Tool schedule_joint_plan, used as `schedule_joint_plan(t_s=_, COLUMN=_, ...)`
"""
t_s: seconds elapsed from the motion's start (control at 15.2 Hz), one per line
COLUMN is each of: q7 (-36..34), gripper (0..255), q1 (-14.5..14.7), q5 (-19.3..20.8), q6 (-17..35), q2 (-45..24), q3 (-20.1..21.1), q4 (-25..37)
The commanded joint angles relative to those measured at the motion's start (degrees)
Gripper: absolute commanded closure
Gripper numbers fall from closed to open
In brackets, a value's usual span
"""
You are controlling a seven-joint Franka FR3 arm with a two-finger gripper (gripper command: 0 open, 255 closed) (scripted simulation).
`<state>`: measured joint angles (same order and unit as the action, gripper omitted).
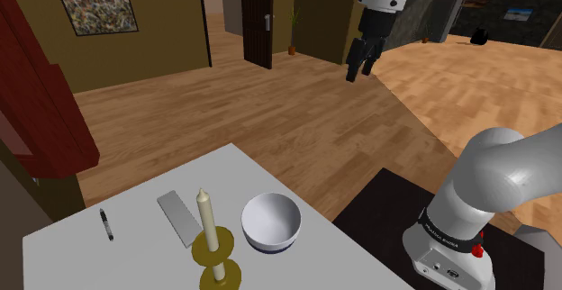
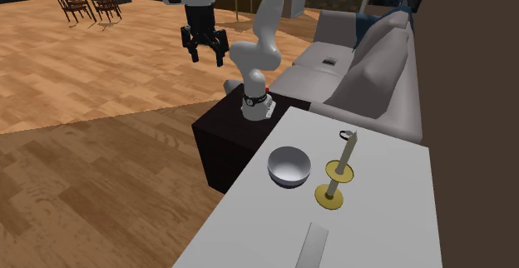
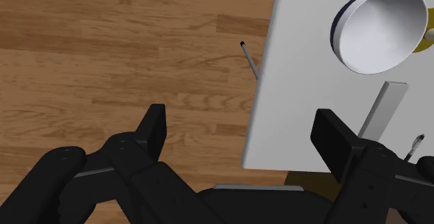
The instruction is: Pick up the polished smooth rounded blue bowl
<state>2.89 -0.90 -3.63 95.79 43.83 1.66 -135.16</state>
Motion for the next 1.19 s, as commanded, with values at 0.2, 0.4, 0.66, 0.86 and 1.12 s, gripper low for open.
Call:
schedule_joint_plan(t_s=0.2, q7=-2.20, gripper=0, q1=1.12, q5=-1.85, q6=4.61, q2=1.03, q3=2.39, q4=-5.15)
schedule_joint_plan(t_s=0.4, q7=-4.41, gripper=0, q1=2.46, q5=-3.86, q6=9.46, q2=1.34, q3=4.97, q4=-9.76)
schedule_joint_plan(t_s=0.66, q7=-7.37, gripper=0, q1=4.47, q5=-6.76, q6=16.40, q2=0.44, q3=8.72, q4=-14.98)
schedule_joint_plan(t_s=0.86, q7=-9.65, gripper=0, q1=6.12, q5=-9.01, q6=22.04, q2=-1.39, q3=11.76, q4=-18.15)
schedule_joint_plan(t_s=1.12, q7=-12.75, gripper=0, q1=8.22, q5=-11.94, q6=30.21, q2=-5.54, q3=16.15, q4=-21.22)
